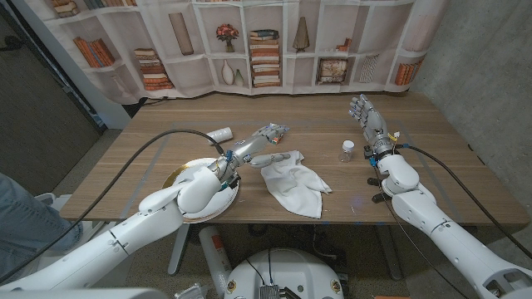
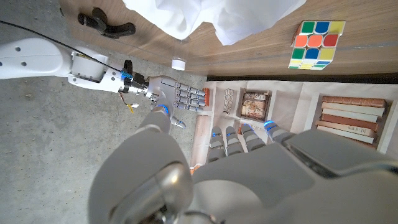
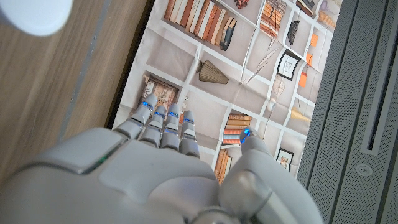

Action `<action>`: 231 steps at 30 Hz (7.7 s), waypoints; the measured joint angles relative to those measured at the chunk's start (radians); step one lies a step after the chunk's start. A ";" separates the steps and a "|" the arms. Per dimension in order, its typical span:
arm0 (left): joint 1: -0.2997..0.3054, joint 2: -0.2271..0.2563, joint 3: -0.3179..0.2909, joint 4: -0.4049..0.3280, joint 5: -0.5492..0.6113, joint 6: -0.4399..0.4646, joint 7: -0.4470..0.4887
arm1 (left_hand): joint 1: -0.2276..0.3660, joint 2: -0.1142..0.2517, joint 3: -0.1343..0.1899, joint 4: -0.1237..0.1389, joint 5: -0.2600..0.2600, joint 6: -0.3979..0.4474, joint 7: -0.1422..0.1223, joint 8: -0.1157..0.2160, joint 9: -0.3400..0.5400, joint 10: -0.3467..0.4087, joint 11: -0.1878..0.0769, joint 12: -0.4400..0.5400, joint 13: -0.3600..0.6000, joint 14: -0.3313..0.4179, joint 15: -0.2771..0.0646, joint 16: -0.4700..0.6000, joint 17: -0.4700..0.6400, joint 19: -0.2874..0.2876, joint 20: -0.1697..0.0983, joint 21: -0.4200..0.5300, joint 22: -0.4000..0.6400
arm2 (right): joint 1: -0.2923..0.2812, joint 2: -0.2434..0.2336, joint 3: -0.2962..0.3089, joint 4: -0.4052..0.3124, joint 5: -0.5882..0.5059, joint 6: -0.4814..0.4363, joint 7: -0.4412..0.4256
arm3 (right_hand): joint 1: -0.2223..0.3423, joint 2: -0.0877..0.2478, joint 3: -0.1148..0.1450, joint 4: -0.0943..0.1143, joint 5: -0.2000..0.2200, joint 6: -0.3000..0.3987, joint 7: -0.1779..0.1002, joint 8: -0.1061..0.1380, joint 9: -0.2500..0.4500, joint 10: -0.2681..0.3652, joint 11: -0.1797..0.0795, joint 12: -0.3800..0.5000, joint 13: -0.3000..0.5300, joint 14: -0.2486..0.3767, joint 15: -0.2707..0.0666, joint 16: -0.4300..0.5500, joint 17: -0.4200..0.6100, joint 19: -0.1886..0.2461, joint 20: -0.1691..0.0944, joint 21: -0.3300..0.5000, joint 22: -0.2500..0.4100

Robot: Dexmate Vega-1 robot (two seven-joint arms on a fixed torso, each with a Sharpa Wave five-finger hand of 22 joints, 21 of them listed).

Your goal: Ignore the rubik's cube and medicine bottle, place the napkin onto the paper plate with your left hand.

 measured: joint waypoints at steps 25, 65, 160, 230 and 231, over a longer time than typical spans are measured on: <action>-0.011 0.006 0.055 -0.026 0.065 0.072 -0.033 | 0.013 -0.013 -0.003 -0.003 0.004 -0.009 0.002 -0.004 0.000 -0.005 -0.005 -0.003 0.000 0.000 0.000 0.000 0.000 0.023 0.023 0.005 0.000 | -0.004 -0.004 0.000 -0.008 -0.008 0.000 -0.007 | 0.000 0.000 0.000 0.000 0.000 0.000 0.000 0.000 0.000 0.000 0.000 0.000 0.000 0.000 0.000 0.000 0.000 0.000 0.000 0.000 0.000; -0.031 0.011 0.122 -0.033 0.131 0.163 -0.091 | 0.044 -0.027 -0.010 -0.009 0.012 -0.014 -0.003 -0.003 0.000 -0.011 -0.011 -0.003 0.005 0.005 0.005 0.000 0.000 0.030 0.081 0.005 0.002 | 0.004 0.014 -0.012 0.013 -0.008 -0.001 -0.008 | 0.000 0.000 0.000 0.000 0.000 0.000 0.000 0.000 0.000 0.000 0.000 0.000 0.000 0.000 0.000 0.000 0.000 0.000 0.000 0.000 0.000; -0.126 -0.060 0.238 0.033 0.206 0.287 -0.164 | 0.851 0.105 0.029 -0.030 -0.051 0.696 0.026 0.219 0.081 0.614 -0.048 0.172 0.079 0.736 -0.066 0.222 0.182 0.809 -0.093 0.412 0.005 | 0.048 0.036 -0.029 0.081 0.007 0.007 0.022 | 0.000 0.000 0.000 0.000 0.000 0.000 0.000 0.000 0.000 0.000 0.000 0.000 0.000 0.000 0.000 0.000 0.000 0.000 0.000 0.000 0.000; -0.059 0.044 0.111 -0.126 0.175 0.296 -0.117 | 0.868 0.116 -0.015 -0.004 -0.052 0.760 0.041 0.274 0.118 0.688 -0.055 0.192 0.149 0.828 -0.080 0.251 0.254 0.853 -0.125 0.520 0.009 | 0.028 0.018 -0.023 0.031 -0.006 0.003 0.010 | 0.000 0.000 0.000 0.000 0.000 0.000 0.000 0.000 0.000 0.000 0.000 0.000 0.000 0.000 0.000 0.000 0.000 0.000 0.000 0.000 0.000; -0.058 0.044 0.110 -0.127 0.175 0.296 -0.117 | 0.868 0.116 -0.015 -0.004 -0.052 0.760 0.041 0.274 0.118 0.688 -0.055 0.192 0.149 0.828 -0.080 0.251 0.255 0.853 -0.125 0.522 0.009 | 0.028 0.018 -0.023 0.031 -0.006 0.003 0.010 | 0.000 0.000 0.000 0.000 0.000 0.000 0.000 0.000 0.000 0.000 0.000 0.000 0.000 0.000 0.000 0.000 0.000 0.000 0.000 0.000 0.000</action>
